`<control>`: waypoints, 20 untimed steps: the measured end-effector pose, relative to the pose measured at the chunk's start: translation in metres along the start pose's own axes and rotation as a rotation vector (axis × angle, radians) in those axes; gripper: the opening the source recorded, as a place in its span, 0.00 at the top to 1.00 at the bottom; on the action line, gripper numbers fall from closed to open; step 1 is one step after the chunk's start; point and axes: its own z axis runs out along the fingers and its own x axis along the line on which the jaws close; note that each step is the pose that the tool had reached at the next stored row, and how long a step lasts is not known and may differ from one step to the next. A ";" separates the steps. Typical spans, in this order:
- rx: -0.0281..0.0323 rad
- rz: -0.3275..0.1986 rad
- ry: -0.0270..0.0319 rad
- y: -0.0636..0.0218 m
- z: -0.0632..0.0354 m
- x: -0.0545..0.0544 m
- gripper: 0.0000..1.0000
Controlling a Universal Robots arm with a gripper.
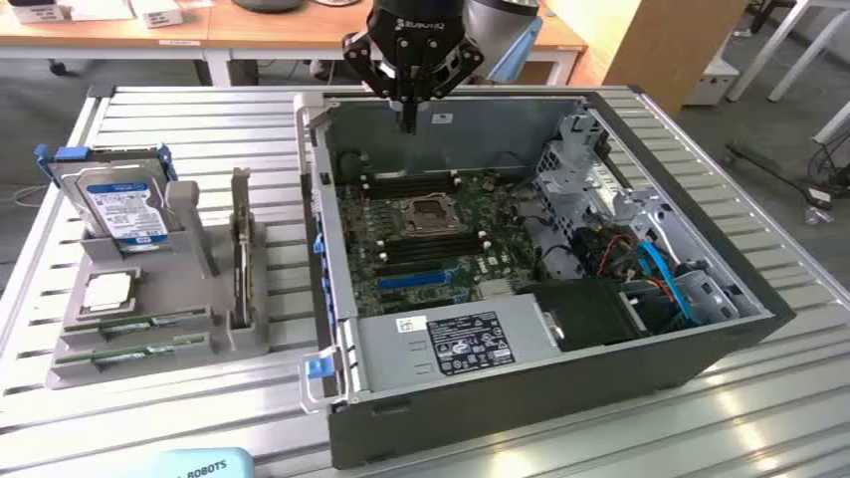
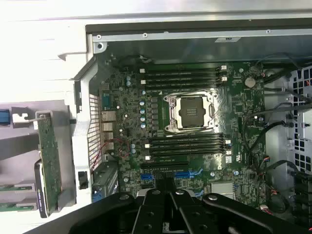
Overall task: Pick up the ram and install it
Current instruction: 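Reach for the ram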
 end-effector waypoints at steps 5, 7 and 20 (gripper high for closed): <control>0.0000 0.000 0.0000 0.0000 0.0000 0.000 0.90; -0.0001 0.000 -0.0001 0.0000 0.0000 0.000 0.90; 0.0000 0.000 0.0000 -0.0010 0.0005 0.013 0.90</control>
